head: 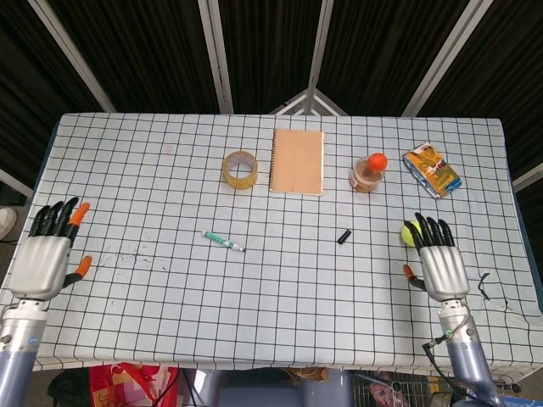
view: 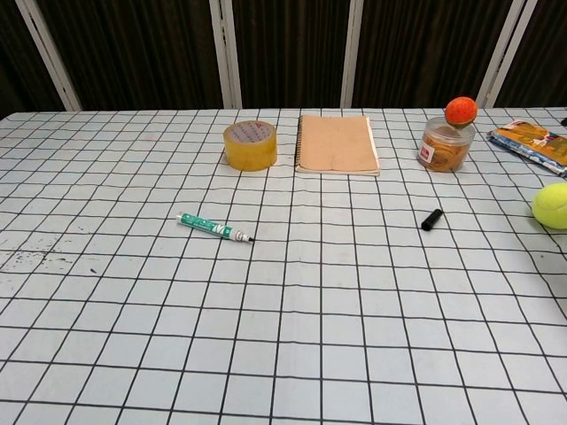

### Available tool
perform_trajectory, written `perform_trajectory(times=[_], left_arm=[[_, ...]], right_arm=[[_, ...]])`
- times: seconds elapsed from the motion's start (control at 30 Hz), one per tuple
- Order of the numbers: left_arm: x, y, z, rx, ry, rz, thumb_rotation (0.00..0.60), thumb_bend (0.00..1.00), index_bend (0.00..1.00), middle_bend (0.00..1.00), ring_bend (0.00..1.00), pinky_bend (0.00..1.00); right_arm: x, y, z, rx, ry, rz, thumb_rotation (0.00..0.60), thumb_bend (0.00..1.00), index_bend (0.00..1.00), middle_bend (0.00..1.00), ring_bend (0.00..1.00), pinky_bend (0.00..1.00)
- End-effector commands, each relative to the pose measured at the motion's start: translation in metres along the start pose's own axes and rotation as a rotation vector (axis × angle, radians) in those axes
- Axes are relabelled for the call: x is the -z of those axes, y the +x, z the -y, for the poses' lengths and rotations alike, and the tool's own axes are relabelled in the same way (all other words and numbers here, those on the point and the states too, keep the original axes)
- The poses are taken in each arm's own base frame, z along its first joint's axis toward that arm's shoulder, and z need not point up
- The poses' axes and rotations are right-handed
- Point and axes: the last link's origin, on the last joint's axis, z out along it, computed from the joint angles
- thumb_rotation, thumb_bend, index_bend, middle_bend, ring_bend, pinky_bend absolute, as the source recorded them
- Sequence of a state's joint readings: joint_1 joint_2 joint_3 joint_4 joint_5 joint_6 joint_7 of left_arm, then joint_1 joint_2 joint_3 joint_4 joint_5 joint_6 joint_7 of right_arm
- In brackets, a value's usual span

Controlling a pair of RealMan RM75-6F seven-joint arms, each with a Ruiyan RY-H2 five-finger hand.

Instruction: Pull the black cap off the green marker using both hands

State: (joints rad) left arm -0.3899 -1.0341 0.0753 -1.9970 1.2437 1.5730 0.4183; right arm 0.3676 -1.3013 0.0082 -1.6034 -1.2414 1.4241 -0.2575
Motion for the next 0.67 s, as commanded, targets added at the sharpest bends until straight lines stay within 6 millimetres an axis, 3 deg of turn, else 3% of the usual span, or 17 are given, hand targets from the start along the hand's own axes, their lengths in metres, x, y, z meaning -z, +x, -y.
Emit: perform_trajectory(times=[0.03,0.33,0.47,0.67], left_arm=[[0.03,-0.003,0.04,-0.03,0.023,-0.005,0.6,0.45,0.05,0.0,0.0,0.0],[0.054,-0.013,0.079,0.01,0.082,-0.002,0.6,0.45,0.05,0.0,0.0,0.0],[0.055,-0.012,0.088,0.031,0.088,-0.015,0.6,0.45,0.05,0.0,0.0,0.0],[0.052,-0.016,0.083,0.03,0.067,-0.001,0.6,0.45,0.05,0.0,0.0,0.0]], right_arm=[[0.018,0.004,-0.04,0.041,-0.026,0.011,0.6,0.33,0.14,0.03,0.0,0.0],[0.029,0.007,-0.096,0.049,-0.116,0.011,0.6,0.33,0.14,0.03,0.0,0.0],[0.033,0.01,-0.108,0.047,-0.125,0.001,0.6,0.33,0.14,0.03,0.0,0.0],[0.036,0.011,-0.112,0.029,-0.12,-0.015,0.6,0.33,0.14,0.03,0.0,0.0]])
